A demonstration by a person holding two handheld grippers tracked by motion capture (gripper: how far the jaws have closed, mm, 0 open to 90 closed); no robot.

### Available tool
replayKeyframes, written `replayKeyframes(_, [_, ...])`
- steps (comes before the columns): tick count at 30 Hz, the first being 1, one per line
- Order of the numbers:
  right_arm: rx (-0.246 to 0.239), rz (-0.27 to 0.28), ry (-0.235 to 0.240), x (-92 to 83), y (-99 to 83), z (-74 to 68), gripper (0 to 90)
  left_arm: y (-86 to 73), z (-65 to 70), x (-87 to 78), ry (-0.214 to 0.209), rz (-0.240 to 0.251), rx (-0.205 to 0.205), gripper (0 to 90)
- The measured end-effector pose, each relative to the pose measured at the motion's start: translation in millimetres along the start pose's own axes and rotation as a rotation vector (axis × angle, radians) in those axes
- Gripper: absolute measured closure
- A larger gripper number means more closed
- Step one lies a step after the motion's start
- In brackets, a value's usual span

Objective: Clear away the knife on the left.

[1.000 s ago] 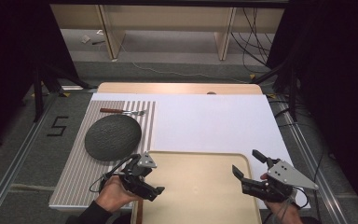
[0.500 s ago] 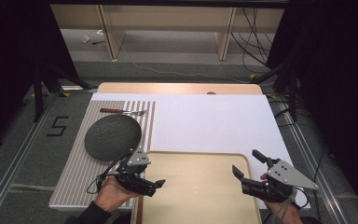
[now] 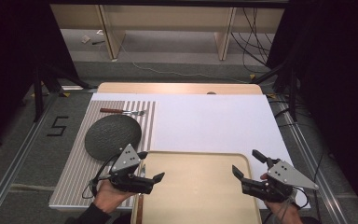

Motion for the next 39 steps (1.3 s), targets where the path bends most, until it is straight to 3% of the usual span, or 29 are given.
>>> replayKeyframes(4, [0.001,0.000,0.000,0.0,0.0,0.1,19.2,2.1,-0.8,-5.0,-0.004,0.039,-0.012,13.6])
replayKeyframes(8, [0.001,0.001,-0.001,0.0,0.0,0.2,19.2,5.1,-2.9,-10.0,-0.010,0.098,-0.050,13.6])
replayKeyframes(13, [0.002,0.002,-0.001,-0.2,0.2,0.3,19.2,6.2,-5.8,-15.7,0.010,0.145,-0.044,13.6])
replayKeyframes(17, [0.002,0.000,-0.001,-0.5,0.2,0.3,19.2,6.0,-7.0,-19.2,0.014,0.189,-0.070,13.7])
replayKeyframes(28, [0.002,0.002,0.000,-0.7,0.6,-0.2,19.1,3.0,-9.6,-22.9,0.034,0.190,-0.053,13.7])
replayKeyframes(39, [0.004,0.003,0.000,-0.4,0.5,0.1,19.1,3.0,-9.2,-21.8,0.020,0.185,-0.064,13.7])
Point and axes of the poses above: each handheld gripper's, and its own axes: x roughly forward along the jaws, y roughly out of its top, z roughly to its right, the point moved 10 cm from there along x, roughly forward along the jaws, and after that the axes turned 7 degrees about -x, right-handed, at the moved point
